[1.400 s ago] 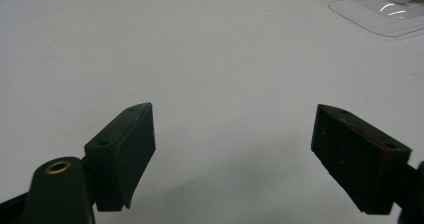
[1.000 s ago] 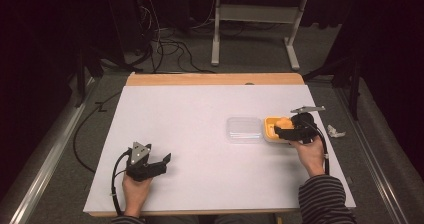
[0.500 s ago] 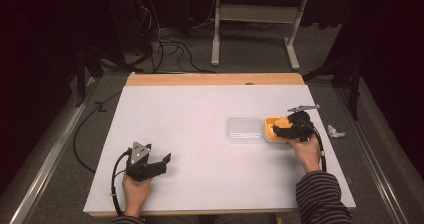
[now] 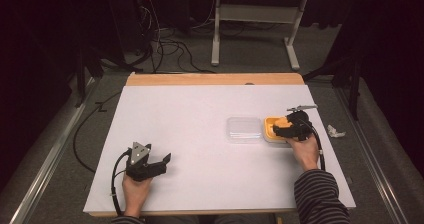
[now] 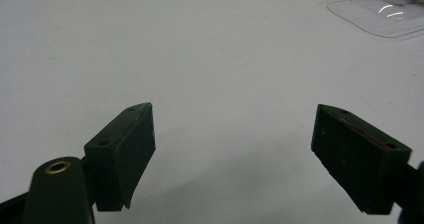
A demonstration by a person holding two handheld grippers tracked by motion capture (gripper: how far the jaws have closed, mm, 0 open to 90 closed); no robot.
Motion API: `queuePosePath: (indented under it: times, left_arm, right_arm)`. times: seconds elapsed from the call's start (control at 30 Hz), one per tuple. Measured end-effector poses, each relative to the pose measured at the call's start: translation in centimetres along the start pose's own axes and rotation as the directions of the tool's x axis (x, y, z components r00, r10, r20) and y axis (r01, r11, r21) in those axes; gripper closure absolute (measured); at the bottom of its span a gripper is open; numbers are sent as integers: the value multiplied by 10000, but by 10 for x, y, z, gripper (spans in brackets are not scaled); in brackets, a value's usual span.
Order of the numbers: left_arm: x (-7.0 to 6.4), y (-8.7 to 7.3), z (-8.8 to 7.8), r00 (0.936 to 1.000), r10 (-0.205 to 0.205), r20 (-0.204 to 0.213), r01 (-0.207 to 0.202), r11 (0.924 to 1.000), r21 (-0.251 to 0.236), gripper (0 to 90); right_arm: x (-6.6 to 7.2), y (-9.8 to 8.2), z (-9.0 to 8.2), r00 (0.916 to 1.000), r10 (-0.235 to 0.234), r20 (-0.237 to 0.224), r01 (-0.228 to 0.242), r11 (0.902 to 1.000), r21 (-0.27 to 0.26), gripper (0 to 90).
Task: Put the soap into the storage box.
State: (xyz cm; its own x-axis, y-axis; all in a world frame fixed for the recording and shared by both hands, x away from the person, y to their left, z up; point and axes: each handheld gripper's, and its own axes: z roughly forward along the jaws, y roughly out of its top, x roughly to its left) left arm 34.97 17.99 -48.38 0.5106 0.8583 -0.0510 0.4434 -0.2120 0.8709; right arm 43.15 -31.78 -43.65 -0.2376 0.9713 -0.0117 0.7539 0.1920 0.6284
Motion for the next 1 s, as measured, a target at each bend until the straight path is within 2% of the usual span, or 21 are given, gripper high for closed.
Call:
queuePosePath:
  times: [0.2,0.47,0.67,1.0]
  left_arm:
    - [0,0,0,10000,-13,4,13,10000,-2,181]
    - [0,0,0,10000,-12,4,12,10000,-12,181]
    - [0,0,0,10000,-7,-3,7,10000,-14,181]
    - [0,0,0,10000,-4,4,4,10000,-20,181]
  right_arm:
    - [1,0,3,9999,-41,134,39,10000,78,269]
    - [-1,-1,8,9996,169,210,-175,9995,280,267]
    - [-3,0,2,9992,318,242,-314,9994,-176,284]
    - [-3,-2,-4,9993,335,163,-328,9986,-410,292]
